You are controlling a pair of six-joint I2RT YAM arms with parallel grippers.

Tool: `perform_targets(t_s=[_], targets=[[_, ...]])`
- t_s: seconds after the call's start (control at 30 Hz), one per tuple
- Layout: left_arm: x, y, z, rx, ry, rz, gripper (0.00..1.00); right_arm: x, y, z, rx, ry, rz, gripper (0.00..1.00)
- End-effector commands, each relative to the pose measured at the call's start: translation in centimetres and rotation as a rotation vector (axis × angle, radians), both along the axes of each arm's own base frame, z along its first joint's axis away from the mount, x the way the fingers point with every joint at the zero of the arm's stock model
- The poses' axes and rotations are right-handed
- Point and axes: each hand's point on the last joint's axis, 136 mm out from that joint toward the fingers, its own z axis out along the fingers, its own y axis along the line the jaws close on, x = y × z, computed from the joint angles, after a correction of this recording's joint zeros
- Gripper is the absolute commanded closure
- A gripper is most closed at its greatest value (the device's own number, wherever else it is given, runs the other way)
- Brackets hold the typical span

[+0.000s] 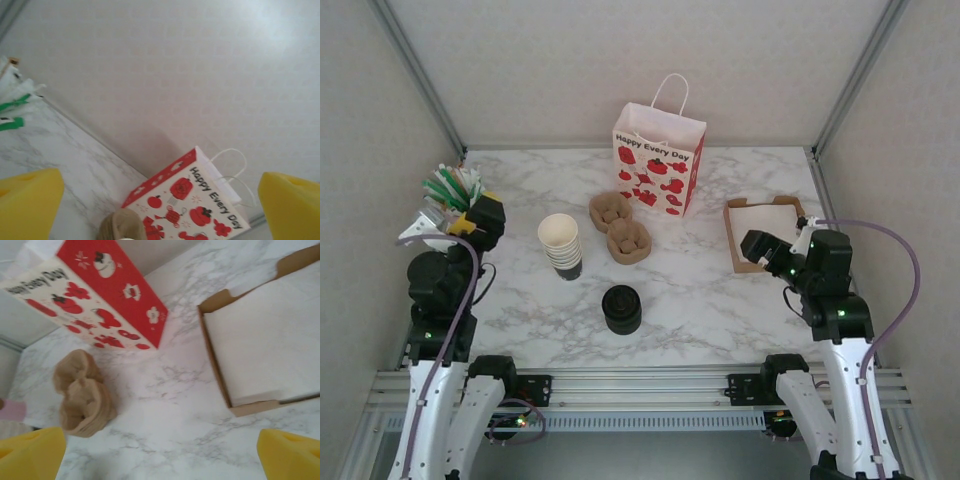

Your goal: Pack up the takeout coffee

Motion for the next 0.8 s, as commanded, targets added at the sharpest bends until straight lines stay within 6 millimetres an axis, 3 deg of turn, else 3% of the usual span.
perform_targets(t_s=[0.0,0.2,0.33,0.4,0.6,0.77], targets=[[0.9,-1.9,0.4,-0.068,0.054,-0.11,0.0,-0.7,2.2,1.7,0.093,-0.004,0.104,0.01],[3.6,-3.1,-2.7,-0.039,0.29,-0.182,0.0,-0.5,4.5,1.7,0.167,0.082,0.219,0.03],[4.8,-5.4,-4.6,-0.058,0.357,-0.321,0.0,-0.4,5.8,1.8,0.181,0.124,0.267,0.01],[5.0,-5.5,-5.2,-0.025,0.403,-0.335,0.0,-0.5,6.6,1.9,0.176,0.146,0.296,0.01],[4.7,-5.7,-8.5,0.098,0.577,-0.357,0.04,-0.4,9.5,0.3,0.036,0.183,0.354,0.01],[3.8,-6.0,-8.8,0.223,0.677,-0.317,0.15,0.6,12.5,-1.2,-0.117,0.208,0.385,0.01]])
